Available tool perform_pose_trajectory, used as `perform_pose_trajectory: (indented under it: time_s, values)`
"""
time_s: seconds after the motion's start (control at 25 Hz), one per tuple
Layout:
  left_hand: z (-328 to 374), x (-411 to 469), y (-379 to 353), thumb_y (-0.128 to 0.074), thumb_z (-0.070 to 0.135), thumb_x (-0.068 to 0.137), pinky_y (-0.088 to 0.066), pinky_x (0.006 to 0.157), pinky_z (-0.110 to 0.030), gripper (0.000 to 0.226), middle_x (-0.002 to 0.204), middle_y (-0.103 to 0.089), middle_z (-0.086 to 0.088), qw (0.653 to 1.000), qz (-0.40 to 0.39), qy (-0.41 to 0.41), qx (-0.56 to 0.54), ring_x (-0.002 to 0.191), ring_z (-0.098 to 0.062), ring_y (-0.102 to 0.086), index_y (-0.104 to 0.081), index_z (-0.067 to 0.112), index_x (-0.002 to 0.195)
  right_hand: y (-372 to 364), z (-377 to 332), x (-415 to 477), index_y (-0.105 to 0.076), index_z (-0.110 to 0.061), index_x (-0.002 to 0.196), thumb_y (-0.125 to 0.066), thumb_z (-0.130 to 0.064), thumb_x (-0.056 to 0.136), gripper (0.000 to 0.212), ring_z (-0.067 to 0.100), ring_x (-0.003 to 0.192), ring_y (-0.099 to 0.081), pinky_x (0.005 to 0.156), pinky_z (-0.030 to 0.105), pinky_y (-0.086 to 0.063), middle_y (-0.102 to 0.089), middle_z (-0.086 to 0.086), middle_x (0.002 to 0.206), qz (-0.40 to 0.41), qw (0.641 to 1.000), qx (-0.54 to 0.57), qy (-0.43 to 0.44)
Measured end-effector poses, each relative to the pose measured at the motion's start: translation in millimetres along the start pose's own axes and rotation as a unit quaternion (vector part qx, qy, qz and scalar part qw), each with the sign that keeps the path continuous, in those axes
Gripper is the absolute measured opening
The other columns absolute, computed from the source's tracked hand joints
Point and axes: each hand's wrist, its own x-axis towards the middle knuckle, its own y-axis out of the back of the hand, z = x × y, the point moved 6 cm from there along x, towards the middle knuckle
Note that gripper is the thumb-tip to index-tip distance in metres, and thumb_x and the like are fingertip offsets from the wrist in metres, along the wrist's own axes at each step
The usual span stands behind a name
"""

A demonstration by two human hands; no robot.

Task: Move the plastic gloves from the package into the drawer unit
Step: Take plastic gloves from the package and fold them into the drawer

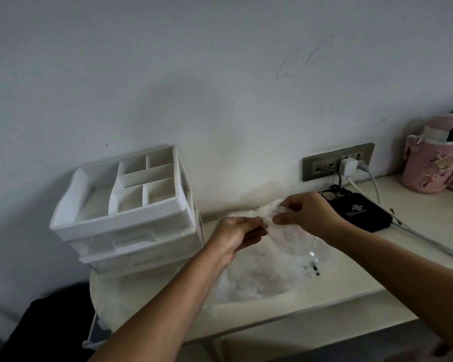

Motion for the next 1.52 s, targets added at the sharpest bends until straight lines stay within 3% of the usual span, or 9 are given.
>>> perform_pose_trajectory:
  time_s: [0.32,0.52,0.6,0.68,0.92,1.04,1.12,1.36,1.52]
  values:
    - [25,-9,21,-0.048,0.012,0.097,-0.054,0.058,-0.02,0.025,0.074,-0.063,-0.007,0.985,0.138,-0.101,-0.004,0.065,-0.014,-0.062,-0.059,0.007,0.075,4,-6,2,-0.069,-0.02,0.096,-0.049,0.009,0.081,0.038,0.006,0.084,-0.059,0.072,0.015,-0.045,-0.063,-0.007,0.101,0.12,0.967,-0.15,0.165]
    - [48,-26,31,-0.045,0.011,0.1,-0.055,0.06,-0.021,0.027,0.07,-0.055,-0.003,0.964,0.169,-0.204,-0.014,0.06,-0.011,-0.058,-0.055,0.009,0.075,-42,46,-13,-0.046,-0.005,0.133,-0.034,-0.01,0.101,0.034,0.021,0.111,-0.048,0.094,0.018,-0.031,-0.047,0.013,0.135,-0.28,0.816,-0.499,0.08]
    - [49,-33,35,-0.043,0.011,0.1,-0.055,0.059,-0.02,0.027,0.07,-0.054,-0.004,0.96,0.175,-0.219,-0.008,0.061,-0.012,-0.057,-0.054,0.009,0.075,-41,51,-14,-0.048,-0.004,0.133,-0.036,-0.01,0.1,0.036,0.021,0.116,-0.049,0.102,0.022,-0.033,-0.048,0.012,0.135,-0.328,0.77,-0.538,0.104]
    - [44,-42,41,-0.042,0.011,0.101,-0.055,0.059,-0.02,0.027,0.073,-0.054,-0.005,0.961,0.173,-0.214,0.0,0.063,-0.013,-0.057,-0.053,0.009,0.076,-25,43,-3,-0.052,-0.011,0.13,-0.046,-0.011,0.093,0.037,0.022,0.119,-0.051,0.098,0.028,-0.043,-0.05,0.006,0.128,-0.278,0.795,-0.526,0.116]
    - [26,-64,66,-0.044,0.014,0.101,-0.058,0.077,-0.033,0.025,0.093,-0.067,-0.02,0.966,0.183,-0.176,0.044,0.082,-0.025,-0.069,-0.062,-0.001,0.093,15,-19,1,-0.06,-0.013,0.101,-0.047,-0.013,0.092,0.016,0.019,0.098,-0.052,0.08,0.026,-0.043,-0.059,0.005,0.11,0.043,0.928,-0.362,0.08]
    - [29,-78,59,-0.049,0.011,0.098,-0.057,0.07,-0.023,0.021,0.086,-0.069,-0.012,0.972,0.156,-0.176,0.03,0.075,-0.015,-0.068,-0.064,0.0,0.09,-26,-54,-24,-0.069,-0.016,0.097,-0.058,-0.057,0.081,0.046,0.016,0.088,-0.063,0.081,0.029,-0.052,-0.068,0.001,0.095,-0.106,0.994,-0.019,0.024]
    - [32,-84,51,-0.054,0.013,0.095,-0.053,0.068,-0.019,0.018,0.082,-0.07,0.0,0.969,0.118,-0.197,0.091,0.078,-0.011,-0.067,-0.068,0.012,0.084,-65,-67,-42,-0.07,-0.019,0.097,-0.055,-0.072,0.066,0.064,0.014,0.088,-0.063,0.081,0.028,-0.051,-0.069,0.001,0.094,-0.226,0.973,0.051,0.001]
    - [43,-101,77,-0.057,0.011,0.093,-0.053,0.064,-0.017,0.014,0.087,-0.072,-0.008,0.966,0.091,-0.155,0.186,0.071,-0.011,-0.067,-0.07,0.007,0.091,-86,-72,-36,-0.071,-0.007,0.091,-0.06,-0.02,0.09,0.017,0.016,0.083,-0.068,0.08,0.026,-0.057,-0.073,0.006,0.09,-0.208,0.963,0.17,-0.004]
    - [32,-111,118,-0.063,0.06,0.071,-0.055,0.085,-0.031,0.058,0.108,-0.07,-0.011,0.988,0.002,-0.049,0.148,0.095,-0.016,-0.069,-0.069,0.013,0.105,-108,-97,-57,-0.064,-0.001,0.101,-0.063,-0.011,0.086,0.019,0.021,0.086,-0.063,0.078,0.027,-0.053,-0.067,0.016,0.103,-0.426,0.858,0.284,0.047]
